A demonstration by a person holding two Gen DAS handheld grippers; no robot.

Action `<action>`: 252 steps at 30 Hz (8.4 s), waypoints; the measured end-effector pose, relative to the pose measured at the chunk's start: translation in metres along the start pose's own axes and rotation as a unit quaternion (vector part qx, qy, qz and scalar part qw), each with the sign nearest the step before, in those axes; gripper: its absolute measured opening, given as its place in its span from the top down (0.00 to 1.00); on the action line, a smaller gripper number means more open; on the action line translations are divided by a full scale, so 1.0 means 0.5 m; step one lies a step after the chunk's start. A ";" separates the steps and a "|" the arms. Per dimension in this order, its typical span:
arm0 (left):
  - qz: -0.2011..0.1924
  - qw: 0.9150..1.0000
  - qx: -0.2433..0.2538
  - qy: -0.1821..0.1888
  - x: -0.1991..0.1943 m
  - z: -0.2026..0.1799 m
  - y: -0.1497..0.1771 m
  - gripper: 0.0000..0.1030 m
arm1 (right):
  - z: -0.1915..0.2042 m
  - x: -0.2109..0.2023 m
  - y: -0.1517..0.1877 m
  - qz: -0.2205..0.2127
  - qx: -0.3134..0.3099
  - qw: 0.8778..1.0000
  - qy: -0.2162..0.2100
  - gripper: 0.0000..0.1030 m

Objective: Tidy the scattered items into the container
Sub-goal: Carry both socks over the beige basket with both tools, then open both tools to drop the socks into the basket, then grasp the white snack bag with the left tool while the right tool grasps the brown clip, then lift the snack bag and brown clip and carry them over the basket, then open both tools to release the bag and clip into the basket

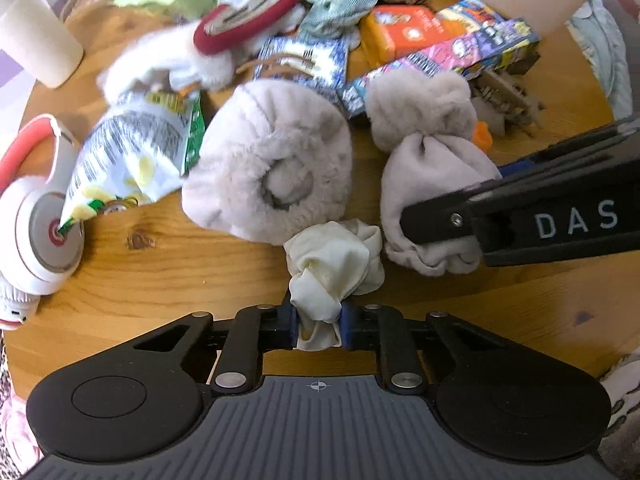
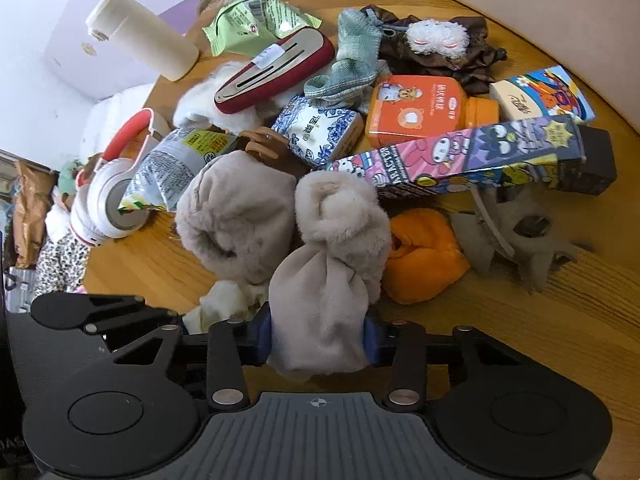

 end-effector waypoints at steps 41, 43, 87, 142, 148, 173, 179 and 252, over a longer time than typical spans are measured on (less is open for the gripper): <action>-0.236 0.957 0.164 0.045 -0.241 -0.300 -0.544 0.82 | -0.346 -0.340 -0.235 -0.263 0.129 0.953 0.079 0.61; -0.220 0.961 0.163 0.043 -0.210 -0.316 -0.580 0.82 | -0.366 -0.325 -0.255 -0.256 0.131 0.953 0.097 0.62; -0.216 0.968 0.127 0.028 -0.229 0.013 -0.430 0.23 | -0.138 -0.315 -0.119 -0.306 -0.007 0.943 0.133 0.00; -0.036 0.994 -0.050 0.085 0.007 0.210 -0.159 0.31 | -0.092 0.000 -0.037 -0.136 -0.145 0.952 0.232 0.38; -0.043 0.995 -0.037 0.083 0.002 0.182 -0.154 0.35 | -0.091 -0.004 -0.032 -0.133 -0.150 0.958 0.205 0.53; -0.108 0.987 -0.092 0.077 -0.062 0.183 -0.153 0.40 | -0.175 -0.092 0.028 -0.153 -0.111 0.964 0.187 0.63; -0.124 0.983 -0.108 0.080 -0.081 0.192 -0.156 0.40 | -0.182 -0.115 0.034 -0.163 -0.104 0.964 0.182 0.66; -0.181 0.977 0.097 0.065 -0.037 -0.251 -0.687 0.33 | -0.343 -0.276 -0.261 -0.304 -0.057 0.928 0.208 0.65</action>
Point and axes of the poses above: each gripper's, at about its wrist camera, not at the fingertips, and x roughly the way its jaws point, z to its left, y to its underside, the point moved 6 cm from there along x, roughly the way its jaws point, and after that the axes turned 4 degrees about y, right-handed, at the moved point
